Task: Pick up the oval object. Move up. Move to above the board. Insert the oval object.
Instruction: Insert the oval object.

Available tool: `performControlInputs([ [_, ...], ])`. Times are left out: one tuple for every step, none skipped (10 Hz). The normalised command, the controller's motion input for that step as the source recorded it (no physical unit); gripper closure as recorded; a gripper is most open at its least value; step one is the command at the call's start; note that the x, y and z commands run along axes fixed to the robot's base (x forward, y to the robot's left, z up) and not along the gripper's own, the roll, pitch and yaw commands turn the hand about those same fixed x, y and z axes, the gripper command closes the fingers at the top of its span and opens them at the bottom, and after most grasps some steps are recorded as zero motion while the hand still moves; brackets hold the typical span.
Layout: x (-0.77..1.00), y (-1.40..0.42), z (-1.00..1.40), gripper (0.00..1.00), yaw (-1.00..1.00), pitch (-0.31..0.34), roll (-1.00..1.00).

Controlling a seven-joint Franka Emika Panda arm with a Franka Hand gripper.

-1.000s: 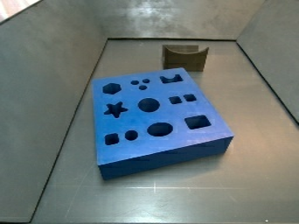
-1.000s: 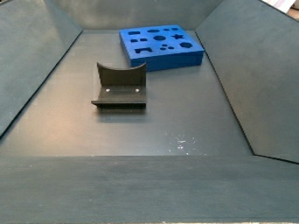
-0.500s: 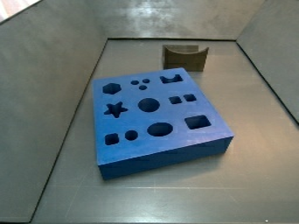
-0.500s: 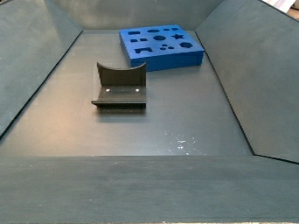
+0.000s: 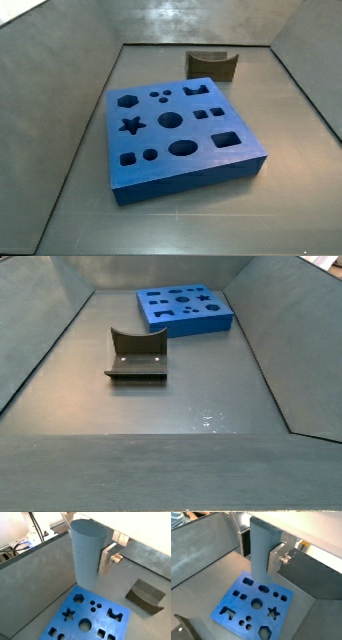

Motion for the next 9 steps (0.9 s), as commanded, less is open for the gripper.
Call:
performControlInputs([
  [0.04, -0.06, -0.12, 1.0, 0.24, 0.0, 0.08],
  [0.0, -0.03, -0.13, 1.0, 0.23, 0.0, 0.08],
  [0.0, 0.0, 0.0, 1.0, 0.12, 0.0, 0.1],
  [0.0, -0.03, -0.07, 1.0, 0.07, -0.004, 0.0],
  [0.01, -0.4, -0.56, 1.0, 0.26, -0.059, 0.01],
  [0.23, -0.61, -0.99, 1.0, 0.29, -0.093, 0.0],
  [0.35, -0.75, -1.0, 1.0, 0.28, -0.061, 0.01],
  [0.4, -0.73, -1.0, 1.0, 0.32, -0.036, 0.02],
  [0.44, -0.59, -1.0, 1.0, 0.36, -0.02, 0.0],
])
